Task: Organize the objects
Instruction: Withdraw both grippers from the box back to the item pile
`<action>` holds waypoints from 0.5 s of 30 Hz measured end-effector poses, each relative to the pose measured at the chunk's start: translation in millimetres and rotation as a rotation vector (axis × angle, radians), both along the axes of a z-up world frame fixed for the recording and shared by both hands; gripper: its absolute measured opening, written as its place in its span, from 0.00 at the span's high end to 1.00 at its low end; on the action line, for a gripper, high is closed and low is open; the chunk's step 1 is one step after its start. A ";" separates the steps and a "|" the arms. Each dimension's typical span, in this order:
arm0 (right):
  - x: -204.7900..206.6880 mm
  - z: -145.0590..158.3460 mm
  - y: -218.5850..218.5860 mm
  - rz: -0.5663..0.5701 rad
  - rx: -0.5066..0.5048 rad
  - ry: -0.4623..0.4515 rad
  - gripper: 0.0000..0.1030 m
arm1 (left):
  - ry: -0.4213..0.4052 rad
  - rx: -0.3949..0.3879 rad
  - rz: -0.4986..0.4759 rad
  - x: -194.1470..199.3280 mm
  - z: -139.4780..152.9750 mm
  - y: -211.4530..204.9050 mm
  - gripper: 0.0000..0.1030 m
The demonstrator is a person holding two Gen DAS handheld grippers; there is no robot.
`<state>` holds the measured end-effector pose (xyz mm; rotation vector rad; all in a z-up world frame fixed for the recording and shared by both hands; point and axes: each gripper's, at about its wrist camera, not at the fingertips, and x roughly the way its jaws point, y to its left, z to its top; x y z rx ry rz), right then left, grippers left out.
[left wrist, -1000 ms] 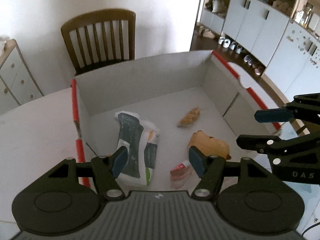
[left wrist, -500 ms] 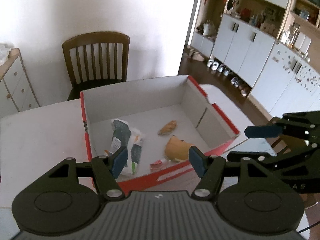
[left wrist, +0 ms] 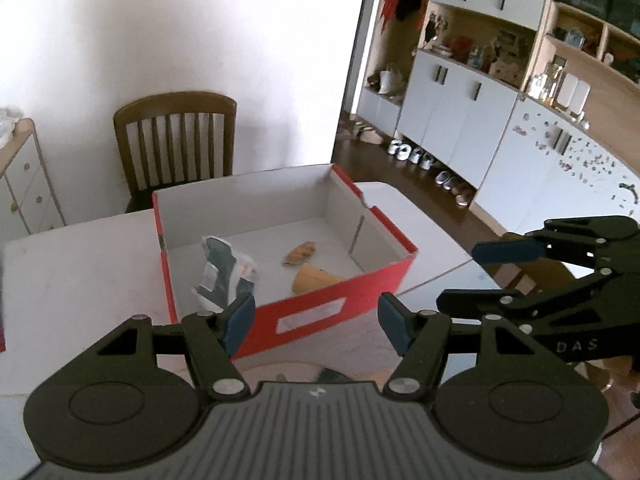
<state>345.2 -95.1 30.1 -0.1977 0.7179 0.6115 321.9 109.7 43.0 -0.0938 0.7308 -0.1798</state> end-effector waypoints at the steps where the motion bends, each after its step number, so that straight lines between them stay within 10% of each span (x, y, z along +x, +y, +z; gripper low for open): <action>1: -3.6 0.4 -1.6 0.000 0.005 0.000 0.39 | -0.006 -0.008 -0.007 -4.4 0.8 -0.7 0.28; 15: -51.2 -9.5 -17.6 -0.036 0.019 -0.001 0.30 | -0.030 -0.035 0.037 -63.6 -10.8 5.1 0.22</action>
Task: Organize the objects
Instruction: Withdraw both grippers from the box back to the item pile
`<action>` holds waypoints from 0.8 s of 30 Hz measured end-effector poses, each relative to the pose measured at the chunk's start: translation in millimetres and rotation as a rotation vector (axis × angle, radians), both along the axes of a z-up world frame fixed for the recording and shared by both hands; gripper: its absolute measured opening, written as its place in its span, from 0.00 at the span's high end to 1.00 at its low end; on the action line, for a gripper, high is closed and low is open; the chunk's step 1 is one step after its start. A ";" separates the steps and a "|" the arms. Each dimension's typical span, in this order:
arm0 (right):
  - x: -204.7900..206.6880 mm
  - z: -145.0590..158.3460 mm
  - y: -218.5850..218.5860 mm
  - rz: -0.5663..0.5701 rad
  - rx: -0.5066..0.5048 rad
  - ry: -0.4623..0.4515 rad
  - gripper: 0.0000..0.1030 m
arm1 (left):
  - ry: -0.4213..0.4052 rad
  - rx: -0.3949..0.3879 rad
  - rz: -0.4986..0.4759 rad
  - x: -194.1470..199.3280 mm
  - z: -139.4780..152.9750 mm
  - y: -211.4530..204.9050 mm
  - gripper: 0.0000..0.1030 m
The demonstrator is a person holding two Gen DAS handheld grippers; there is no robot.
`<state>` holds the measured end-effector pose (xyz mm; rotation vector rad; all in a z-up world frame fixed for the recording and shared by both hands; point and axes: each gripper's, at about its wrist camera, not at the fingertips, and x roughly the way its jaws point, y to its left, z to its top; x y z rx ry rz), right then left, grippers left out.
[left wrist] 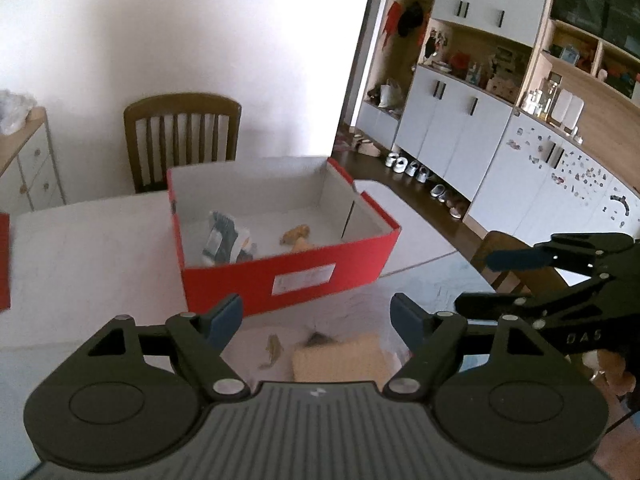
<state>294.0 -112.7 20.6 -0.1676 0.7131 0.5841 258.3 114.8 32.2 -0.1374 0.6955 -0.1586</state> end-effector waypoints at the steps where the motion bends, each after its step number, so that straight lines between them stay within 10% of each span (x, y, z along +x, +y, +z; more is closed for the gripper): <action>1: -2.6 -1.9 -1.6 -0.007 0.000 0.002 0.30 | 0.004 -0.002 0.008 -3.6 -2.8 1.3 0.21; 13: -28.5 -32.2 -18.8 -0.086 0.009 0.049 0.28 | 0.022 -0.020 0.044 -39.9 -37.2 7.8 0.00; 24: -49.7 -59.1 -9.8 -0.030 -0.021 0.108 0.28 | 0.029 0.052 0.031 -57.6 -82.1 -6.5 0.00</action>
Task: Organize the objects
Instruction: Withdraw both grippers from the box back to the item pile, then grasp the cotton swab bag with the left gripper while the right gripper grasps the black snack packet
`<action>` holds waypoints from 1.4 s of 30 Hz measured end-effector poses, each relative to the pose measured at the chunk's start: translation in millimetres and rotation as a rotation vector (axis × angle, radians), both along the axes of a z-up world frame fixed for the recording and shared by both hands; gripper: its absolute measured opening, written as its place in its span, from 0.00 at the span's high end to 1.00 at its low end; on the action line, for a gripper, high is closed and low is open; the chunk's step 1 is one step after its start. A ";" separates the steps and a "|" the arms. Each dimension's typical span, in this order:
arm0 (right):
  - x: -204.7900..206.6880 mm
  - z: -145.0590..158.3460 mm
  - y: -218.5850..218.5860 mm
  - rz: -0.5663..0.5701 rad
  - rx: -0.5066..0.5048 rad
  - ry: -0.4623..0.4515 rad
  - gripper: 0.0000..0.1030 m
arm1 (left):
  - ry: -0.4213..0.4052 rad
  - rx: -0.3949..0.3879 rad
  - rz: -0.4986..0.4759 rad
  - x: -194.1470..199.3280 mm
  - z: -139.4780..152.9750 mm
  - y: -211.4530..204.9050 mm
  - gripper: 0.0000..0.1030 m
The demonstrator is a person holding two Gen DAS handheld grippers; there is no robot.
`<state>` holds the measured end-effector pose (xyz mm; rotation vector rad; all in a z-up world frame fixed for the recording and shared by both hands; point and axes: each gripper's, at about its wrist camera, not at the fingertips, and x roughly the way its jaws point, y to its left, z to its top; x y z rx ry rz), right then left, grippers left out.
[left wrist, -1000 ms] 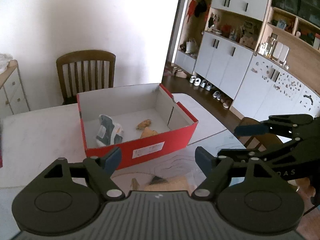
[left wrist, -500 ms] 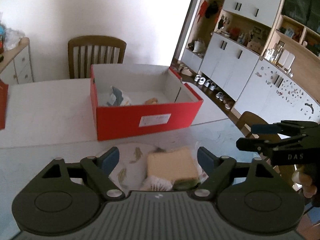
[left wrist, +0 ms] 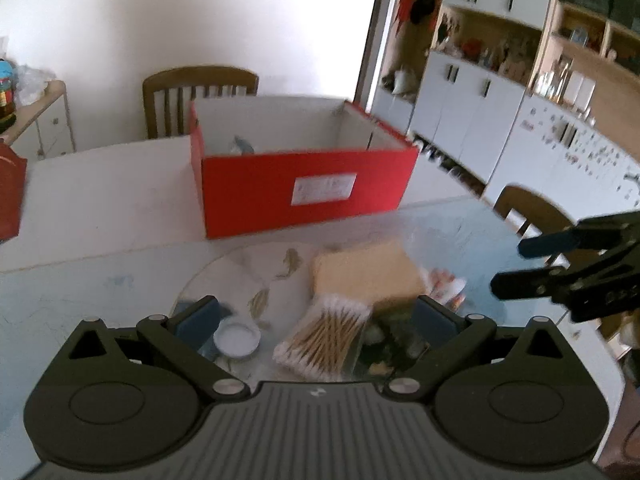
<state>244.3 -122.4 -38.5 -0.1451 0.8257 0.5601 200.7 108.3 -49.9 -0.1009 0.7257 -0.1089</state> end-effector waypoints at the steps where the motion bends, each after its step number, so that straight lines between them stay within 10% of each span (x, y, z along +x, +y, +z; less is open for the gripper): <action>1: -1.3 -2.9 0.5 0.003 0.000 0.008 0.28 | 0.013 0.011 -0.008 -0.1 -4.9 -2.1 0.00; 34: 12.6 -66.0 47.0 -0.070 -0.050 0.201 0.28 | 0.030 0.193 -0.128 29.3 -77.7 -26.8 0.01; 42: 19.0 -71.6 41.1 -0.103 -0.006 0.266 0.31 | 0.027 0.206 -0.165 30.8 -76.3 -32.0 0.20</action>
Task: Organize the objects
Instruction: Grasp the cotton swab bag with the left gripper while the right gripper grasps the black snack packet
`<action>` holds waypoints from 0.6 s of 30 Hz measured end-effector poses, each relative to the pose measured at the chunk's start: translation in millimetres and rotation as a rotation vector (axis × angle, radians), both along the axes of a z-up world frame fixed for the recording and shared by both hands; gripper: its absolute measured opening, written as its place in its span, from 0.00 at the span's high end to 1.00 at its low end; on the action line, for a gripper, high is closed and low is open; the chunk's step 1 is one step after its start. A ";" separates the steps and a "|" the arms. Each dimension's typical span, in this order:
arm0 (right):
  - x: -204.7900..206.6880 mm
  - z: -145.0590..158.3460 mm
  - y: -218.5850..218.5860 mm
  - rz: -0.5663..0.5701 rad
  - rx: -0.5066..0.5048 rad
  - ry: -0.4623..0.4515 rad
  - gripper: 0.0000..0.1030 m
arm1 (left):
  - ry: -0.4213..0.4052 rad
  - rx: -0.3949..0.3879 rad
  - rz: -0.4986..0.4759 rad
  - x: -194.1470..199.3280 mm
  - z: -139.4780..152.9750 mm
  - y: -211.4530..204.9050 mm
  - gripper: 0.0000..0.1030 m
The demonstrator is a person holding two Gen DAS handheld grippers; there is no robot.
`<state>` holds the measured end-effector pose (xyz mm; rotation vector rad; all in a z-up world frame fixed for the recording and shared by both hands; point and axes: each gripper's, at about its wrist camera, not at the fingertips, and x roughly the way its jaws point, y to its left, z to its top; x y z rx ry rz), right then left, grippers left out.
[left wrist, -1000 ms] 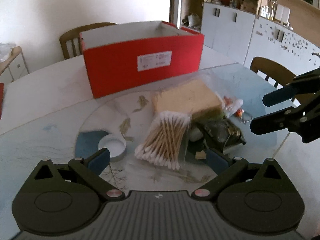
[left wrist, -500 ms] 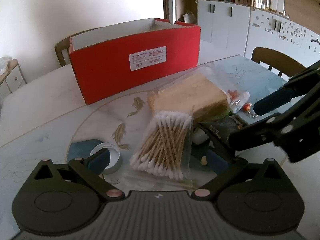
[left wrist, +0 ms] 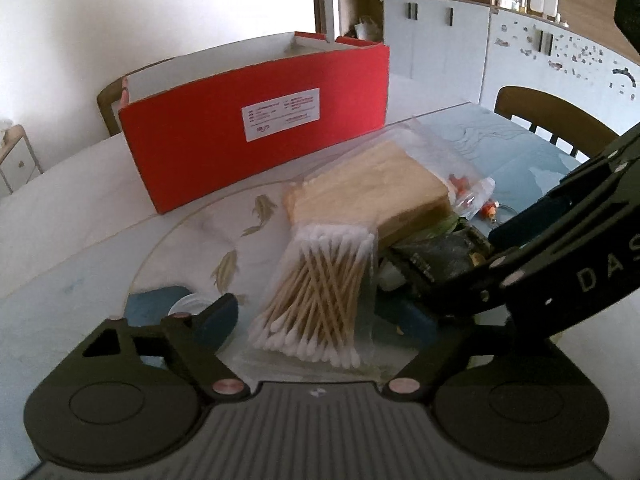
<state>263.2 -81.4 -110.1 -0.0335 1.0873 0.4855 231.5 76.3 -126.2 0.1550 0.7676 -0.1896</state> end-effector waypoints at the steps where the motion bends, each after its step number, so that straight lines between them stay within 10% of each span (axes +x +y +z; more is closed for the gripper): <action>1: 0.0 -0.6 -0.3 -0.001 0.003 0.005 0.31 | 0.001 -0.001 -0.004 0.4 0.4 -0.2 0.25; 8: 0.4 0.6 -1.9 -0.009 0.028 0.016 0.40 | 0.023 -0.015 0.009 -0.6 2.4 3.4 0.54; 18: -7.3 6.0 -4.0 0.005 0.016 -0.009 0.48 | 0.053 -0.080 0.053 -6.6 10.4 11.5 0.62</action>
